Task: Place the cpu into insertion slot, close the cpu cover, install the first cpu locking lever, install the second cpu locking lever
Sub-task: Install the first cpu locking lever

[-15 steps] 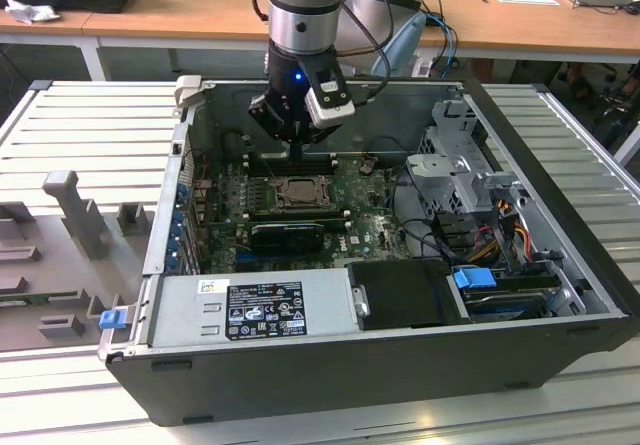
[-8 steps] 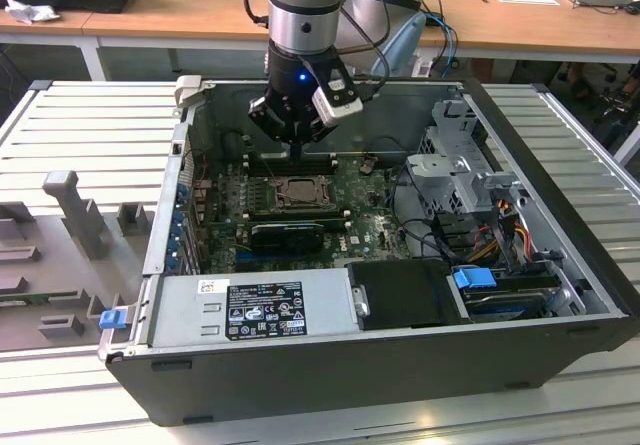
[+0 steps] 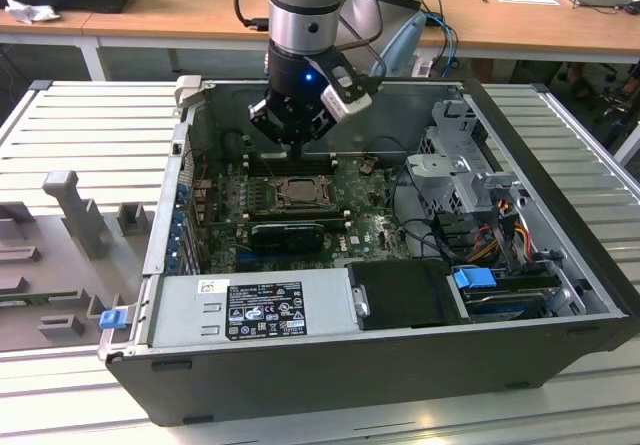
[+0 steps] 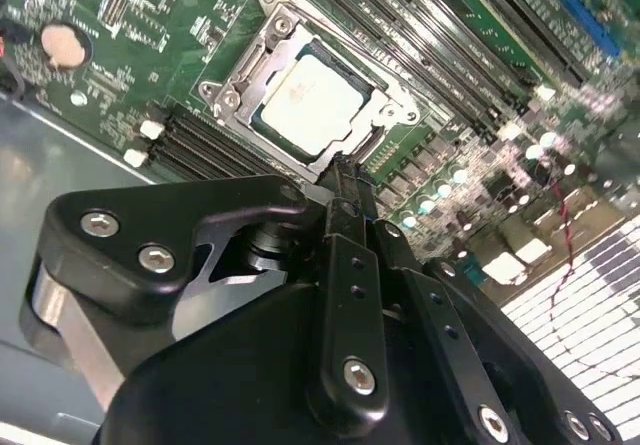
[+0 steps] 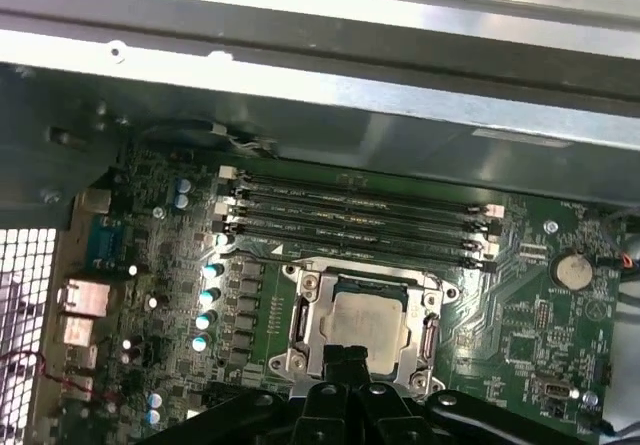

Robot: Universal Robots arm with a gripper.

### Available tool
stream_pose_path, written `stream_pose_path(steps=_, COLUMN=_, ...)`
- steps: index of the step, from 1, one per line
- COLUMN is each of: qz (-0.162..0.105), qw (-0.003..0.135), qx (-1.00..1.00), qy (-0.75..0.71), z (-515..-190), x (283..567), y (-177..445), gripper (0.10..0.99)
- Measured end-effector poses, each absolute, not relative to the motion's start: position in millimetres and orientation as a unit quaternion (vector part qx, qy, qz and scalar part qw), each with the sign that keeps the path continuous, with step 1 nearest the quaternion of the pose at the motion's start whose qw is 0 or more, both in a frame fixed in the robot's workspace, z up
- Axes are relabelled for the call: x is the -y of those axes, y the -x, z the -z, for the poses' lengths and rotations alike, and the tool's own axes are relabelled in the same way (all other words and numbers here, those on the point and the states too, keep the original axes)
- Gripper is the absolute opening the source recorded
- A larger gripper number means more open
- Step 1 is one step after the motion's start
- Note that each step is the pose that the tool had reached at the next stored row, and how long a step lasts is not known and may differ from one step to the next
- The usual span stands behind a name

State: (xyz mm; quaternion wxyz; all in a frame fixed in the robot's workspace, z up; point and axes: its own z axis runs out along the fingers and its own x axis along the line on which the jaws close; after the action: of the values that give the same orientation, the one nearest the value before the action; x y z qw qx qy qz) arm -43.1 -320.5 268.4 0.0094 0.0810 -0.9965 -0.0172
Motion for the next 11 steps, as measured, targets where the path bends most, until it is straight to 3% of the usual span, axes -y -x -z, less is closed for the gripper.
stream_pose_path(steps=11, qz=0.018, qw=0.006, qx=0.999, qy=-0.027, z=-267.9, x=321.1, y=45.7, gripper=0.106)
